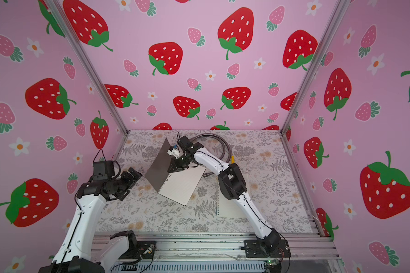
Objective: Tear off pages from different notebooks
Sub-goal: Open the notebook at the center of the board.
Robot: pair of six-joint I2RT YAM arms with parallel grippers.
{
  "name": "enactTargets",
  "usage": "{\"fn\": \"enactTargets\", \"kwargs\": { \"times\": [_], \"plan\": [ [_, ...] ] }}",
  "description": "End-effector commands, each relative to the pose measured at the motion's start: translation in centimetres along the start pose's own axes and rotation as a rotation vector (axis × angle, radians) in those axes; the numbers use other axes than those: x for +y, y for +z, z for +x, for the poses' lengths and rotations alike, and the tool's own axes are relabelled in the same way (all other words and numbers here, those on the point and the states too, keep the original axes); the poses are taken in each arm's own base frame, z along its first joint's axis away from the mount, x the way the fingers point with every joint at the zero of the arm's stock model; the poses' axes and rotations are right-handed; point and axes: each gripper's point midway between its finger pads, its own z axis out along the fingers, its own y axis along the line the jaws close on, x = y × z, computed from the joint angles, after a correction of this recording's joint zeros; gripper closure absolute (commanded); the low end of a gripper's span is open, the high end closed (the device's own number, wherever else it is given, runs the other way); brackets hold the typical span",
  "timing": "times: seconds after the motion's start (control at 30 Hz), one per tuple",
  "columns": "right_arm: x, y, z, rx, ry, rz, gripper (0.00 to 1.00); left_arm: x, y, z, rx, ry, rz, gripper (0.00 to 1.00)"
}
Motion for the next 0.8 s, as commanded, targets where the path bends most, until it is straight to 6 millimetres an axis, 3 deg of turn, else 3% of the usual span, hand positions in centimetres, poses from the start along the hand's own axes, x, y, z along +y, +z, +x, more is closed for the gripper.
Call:
{"fn": "enactTargets", "kwargs": {
  "times": [0.0,0.13,0.27,0.33,0.43,0.53,0.77],
  "plan": [
    [1.3,0.6,-2.0,-0.069,-0.013,-0.026,0.79,1.5,-2.1,-0.6,-0.061,-0.004,-0.079,0.00],
    [0.2,2.0,-2.6,-0.092,0.025,-0.001,0.78,1.9,-3.4,-1.5,-0.122,-0.002,-0.109,0.00],
    [-1.8,2.2,-2.2,-0.090,0.039,0.093,0.78,1.5,-3.8,-1.8,-0.134,0.003,-0.088,0.00],
    [-2.5,1.8,-1.7,-0.080,0.027,0.147,0.77,0.8,-3.6,-2.0,-0.132,0.018,-0.053,0.00],
    [-3.2,1.0,-0.8,-0.055,-0.015,0.219,0.76,-1.9,-2.1,-1.3,-0.059,0.050,0.104,0.02],
    [-3.1,0.5,2.2,0.045,-0.079,0.267,0.76,-3.0,0.8,-0.7,0.032,0.013,0.184,0.03],
    [-3.0,-2.0,10.2,0.260,-0.249,0.389,0.75,-3.3,6.2,-0.7,0.119,-0.041,0.188,0.05]
  ]
}}
